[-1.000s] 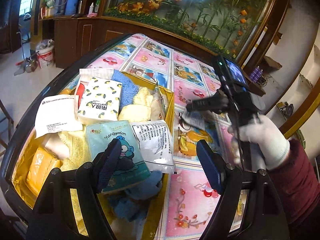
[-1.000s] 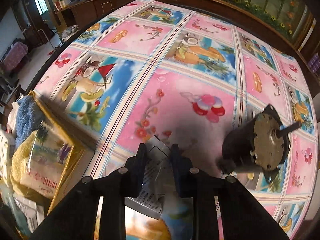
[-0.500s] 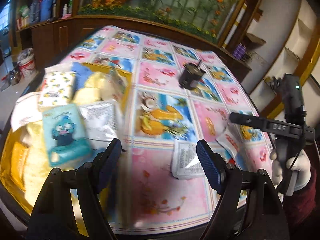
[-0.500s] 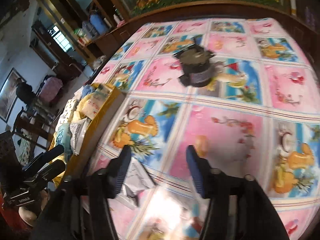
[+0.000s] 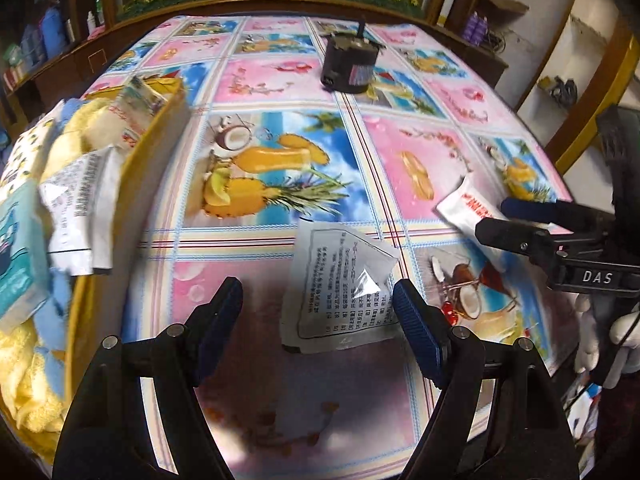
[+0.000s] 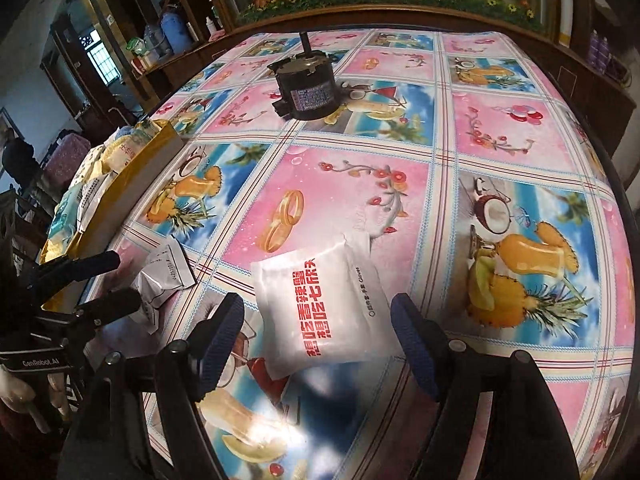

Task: Organize soft objects
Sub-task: 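Grasp clear-window white packet with left tool while right tool grasps white red-print bag, then carry white packet with left tool and red-print bag with right tool to box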

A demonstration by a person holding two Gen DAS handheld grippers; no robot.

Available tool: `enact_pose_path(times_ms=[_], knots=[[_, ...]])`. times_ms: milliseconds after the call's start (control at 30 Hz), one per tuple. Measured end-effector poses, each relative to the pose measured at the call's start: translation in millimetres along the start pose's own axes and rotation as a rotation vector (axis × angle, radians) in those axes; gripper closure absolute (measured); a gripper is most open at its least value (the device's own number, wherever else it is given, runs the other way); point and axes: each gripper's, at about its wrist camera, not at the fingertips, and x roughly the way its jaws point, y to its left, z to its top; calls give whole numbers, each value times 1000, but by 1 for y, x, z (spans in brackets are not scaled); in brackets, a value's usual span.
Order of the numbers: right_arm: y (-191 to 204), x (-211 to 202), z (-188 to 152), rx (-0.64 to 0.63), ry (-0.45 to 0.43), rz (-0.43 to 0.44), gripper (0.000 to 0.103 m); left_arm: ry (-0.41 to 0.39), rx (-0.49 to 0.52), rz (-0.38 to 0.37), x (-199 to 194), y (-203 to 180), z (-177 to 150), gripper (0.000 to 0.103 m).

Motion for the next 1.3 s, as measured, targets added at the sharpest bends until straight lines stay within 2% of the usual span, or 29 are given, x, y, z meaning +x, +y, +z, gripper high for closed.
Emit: enact_pose_path(times_ms=[100, 133, 300, 333, 367, 400, 500, 600, 700, 767, 833, 967, 1100, 1167, 1200, 1300], knots=[[10, 6, -1, -45, 7, -32, 26, -10, 68, 84, 9, -11, 4, 23], [15, 8, -1, -67, 8, -46, 24, -13, 89, 103, 13, -14, 5, 19], [26, 14, -4, -133, 6, -115, 22, -27, 73, 80, 18, -12, 9, 17], [27, 14, -4, -141, 10, -126, 22, -37, 71, 74, 16, -10, 8, 25], [29, 14, -5, -149, 12, -135, 24, -50, 77, 69, 14, -10, 8, 41], [30, 14, -5, -149, 7, -136, 35, -62, 83, 57, 11, -8, 7, 46], [32, 9, -6, -135, 3, -90, 54, -66, 48, -10, 4, 1, 5, 48], [33, 7, -10, -115, -2, -66, 56, -73, 7, -55, -4, 10, 4, 55], [34, 4, -10, -84, -3, -22, 56, -99, -28, -89, -21, 17, 3, 56], [39, -1, -8, -77, -17, -1, 56, -129, -51, -106, -36, 25, 2, 70], [47, -6, -3, -82, -32, 17, 56, -165, -87, -122, -54, 37, 1, 70], [70, -11, 9, -117, -59, 53, 56, -228, -138, -104, -82, 62, 0, 70], [80, -11, 17, -120, -73, 72, 56, -166, -78, -90, -78, 58, -2, 67], [78, -9, 17, -105, -66, 86, 56, -116, -52, -102, -63, 48, -5, 51], [77, -8, 16, -101, -61, 89, 56, -96, -48, -92, -54, 42, -6, 47], [74, -7, 10, -92, -52, 86, 56, -59, -16, -20, -29, 26, -2, 45]])
